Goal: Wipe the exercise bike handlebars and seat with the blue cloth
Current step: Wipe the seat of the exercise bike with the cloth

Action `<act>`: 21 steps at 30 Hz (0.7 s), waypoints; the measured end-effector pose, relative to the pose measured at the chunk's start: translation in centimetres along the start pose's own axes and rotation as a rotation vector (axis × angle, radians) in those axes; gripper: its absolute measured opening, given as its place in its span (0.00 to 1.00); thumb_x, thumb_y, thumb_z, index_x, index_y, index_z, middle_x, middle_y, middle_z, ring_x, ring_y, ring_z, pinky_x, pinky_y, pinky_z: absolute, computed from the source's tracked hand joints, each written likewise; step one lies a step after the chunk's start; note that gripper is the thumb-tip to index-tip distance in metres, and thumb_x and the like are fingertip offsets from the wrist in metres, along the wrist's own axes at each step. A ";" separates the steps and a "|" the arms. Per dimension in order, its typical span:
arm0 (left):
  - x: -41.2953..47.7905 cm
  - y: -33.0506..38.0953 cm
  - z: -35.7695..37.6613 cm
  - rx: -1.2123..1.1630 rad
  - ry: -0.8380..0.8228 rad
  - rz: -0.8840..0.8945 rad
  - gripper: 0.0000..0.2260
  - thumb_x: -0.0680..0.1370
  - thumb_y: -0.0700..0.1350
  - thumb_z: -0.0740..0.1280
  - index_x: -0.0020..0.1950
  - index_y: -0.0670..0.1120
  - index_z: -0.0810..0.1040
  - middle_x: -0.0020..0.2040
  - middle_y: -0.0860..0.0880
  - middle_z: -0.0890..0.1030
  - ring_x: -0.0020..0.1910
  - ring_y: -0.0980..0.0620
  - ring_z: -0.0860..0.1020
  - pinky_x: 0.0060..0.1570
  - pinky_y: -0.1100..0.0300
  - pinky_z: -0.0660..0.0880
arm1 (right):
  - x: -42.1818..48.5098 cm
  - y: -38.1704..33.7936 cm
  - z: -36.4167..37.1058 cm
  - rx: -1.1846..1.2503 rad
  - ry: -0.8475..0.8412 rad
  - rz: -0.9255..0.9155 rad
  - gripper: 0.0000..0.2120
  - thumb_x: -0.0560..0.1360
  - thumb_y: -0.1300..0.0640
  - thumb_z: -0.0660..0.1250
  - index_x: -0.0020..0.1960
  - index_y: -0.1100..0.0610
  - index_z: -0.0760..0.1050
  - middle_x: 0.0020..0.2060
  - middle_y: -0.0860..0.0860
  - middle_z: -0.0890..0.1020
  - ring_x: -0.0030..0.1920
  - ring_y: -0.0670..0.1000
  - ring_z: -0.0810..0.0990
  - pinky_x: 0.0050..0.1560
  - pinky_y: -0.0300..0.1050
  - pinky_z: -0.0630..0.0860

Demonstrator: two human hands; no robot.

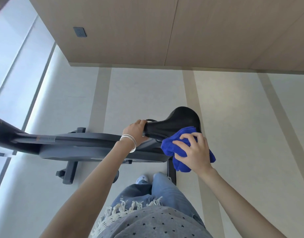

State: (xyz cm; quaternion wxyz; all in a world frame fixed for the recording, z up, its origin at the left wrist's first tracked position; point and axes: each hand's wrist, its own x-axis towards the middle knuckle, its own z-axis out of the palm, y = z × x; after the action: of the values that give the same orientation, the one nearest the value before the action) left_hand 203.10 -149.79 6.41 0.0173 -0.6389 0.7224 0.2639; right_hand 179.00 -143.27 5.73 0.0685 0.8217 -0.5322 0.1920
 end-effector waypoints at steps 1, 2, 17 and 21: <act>0.0 -0.1 0.0 -0.005 -0.007 -0.003 0.26 0.73 0.52 0.70 0.67 0.47 0.67 0.60 0.45 0.75 0.55 0.41 0.77 0.51 0.48 0.75 | 0.2 0.0 0.2 0.014 0.041 0.073 0.11 0.66 0.50 0.69 0.47 0.49 0.81 0.48 0.49 0.81 0.48 0.57 0.74 0.41 0.52 0.74; 0.0 -0.2 0.0 -0.008 -0.012 -0.006 0.26 0.73 0.53 0.69 0.67 0.47 0.67 0.60 0.45 0.75 0.56 0.41 0.76 0.52 0.48 0.75 | 0.5 0.1 0.4 0.028 0.086 0.153 0.10 0.66 0.50 0.69 0.47 0.49 0.81 0.48 0.50 0.81 0.46 0.57 0.74 0.41 0.52 0.74; 0.3 0.4 -0.2 0.185 -0.013 0.008 0.24 0.75 0.57 0.65 0.64 0.45 0.66 0.57 0.45 0.75 0.55 0.43 0.76 0.47 0.51 0.74 | 4.5 1.0 0.2 0.004 0.018 0.600 0.11 0.67 0.50 0.72 0.47 0.52 0.80 0.47 0.52 0.79 0.48 0.60 0.74 0.40 0.53 0.72; 0.2 0.5 -0.3 0.223 -0.020 0.031 0.24 0.76 0.58 0.64 0.64 0.44 0.65 0.58 0.45 0.75 0.56 0.43 0.76 0.49 0.51 0.73 | 9.4 3.0 1.6 -0.004 -0.169 0.670 0.14 0.70 0.45 0.68 0.52 0.50 0.78 0.52 0.52 0.75 0.53 0.59 0.69 0.47 0.53 0.67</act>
State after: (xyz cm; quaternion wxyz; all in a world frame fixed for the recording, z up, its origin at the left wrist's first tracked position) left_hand 202.69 -150.11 6.74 0.0912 -0.6192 0.7568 0.1885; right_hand 180.10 -152.97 7.65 -0.0412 0.6140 -0.7767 0.1339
